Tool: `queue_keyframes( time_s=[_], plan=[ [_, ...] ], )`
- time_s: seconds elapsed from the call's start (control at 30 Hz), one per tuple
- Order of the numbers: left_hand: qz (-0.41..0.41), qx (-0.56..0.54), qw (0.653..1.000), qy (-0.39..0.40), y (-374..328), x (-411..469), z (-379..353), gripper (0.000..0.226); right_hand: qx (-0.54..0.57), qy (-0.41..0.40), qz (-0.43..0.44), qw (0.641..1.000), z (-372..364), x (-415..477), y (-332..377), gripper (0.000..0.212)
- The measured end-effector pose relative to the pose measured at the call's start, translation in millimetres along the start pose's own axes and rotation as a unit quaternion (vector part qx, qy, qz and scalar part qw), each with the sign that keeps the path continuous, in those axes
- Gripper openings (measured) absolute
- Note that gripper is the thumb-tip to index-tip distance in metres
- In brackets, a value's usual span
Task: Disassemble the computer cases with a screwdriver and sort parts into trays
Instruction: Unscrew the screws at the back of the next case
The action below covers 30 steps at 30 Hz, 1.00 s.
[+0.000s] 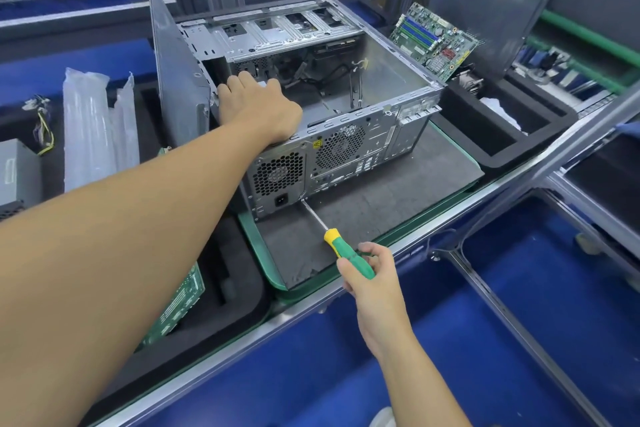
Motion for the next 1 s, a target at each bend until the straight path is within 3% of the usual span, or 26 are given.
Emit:
queue_keyframes(
  time_s=[0.07,0.17,0.33,0.43,0.67,0.83,1.0],
  plan=[
    [-0.001,-0.001,1.000,-0.002,0.3,0.0,0.2,0.044,-0.001,0.010,-0.047,0.999,-5.6,-0.2,-2.5,0.051],
    [-0.002,0.000,1.000,-0.002,0.5,0.3,-0.2,0.044,0.001,0.010,-0.101,0.995,-9.1,2.0,-0.6,0.040],
    [-0.005,0.006,1.000,-0.007,0.3,0.3,0.0,0.044,-0.065,-0.054,-0.007,0.996,0.1,-0.3,5.3,0.004],
    [-0.008,0.006,1.000,-0.006,0.4,0.4,-0.7,0.044,-0.052,-0.033,0.021,0.998,1.4,-3.2,1.6,0.034],
    [-0.015,0.006,1.000,-0.009,0.5,0.3,-0.1,0.044,-0.018,-0.009,-0.116,0.993,-5.6,3.9,6.2,0.034],
    [-0.011,0.006,1.000,-0.010,0.7,0.0,-0.1,0.042,-0.091,-0.053,-0.019,0.994,3.0,3.4,8.8,0.009],
    [-0.013,0.006,1.000,-0.013,0.2,0.0,-1.2,0.041,-0.056,0.004,-0.032,0.998,-5.4,-3.2,1.5,0.047]
  ],
)
Point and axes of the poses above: each hand's wrist, its own x-axis towards the middle knuckle, its own z-axis out of the back of the hand, y = z × x, the point moved 5 cm from there along x, towards the middle knuckle, and after that the axes turned 15 degrees about -z, right-handed, at the moved point
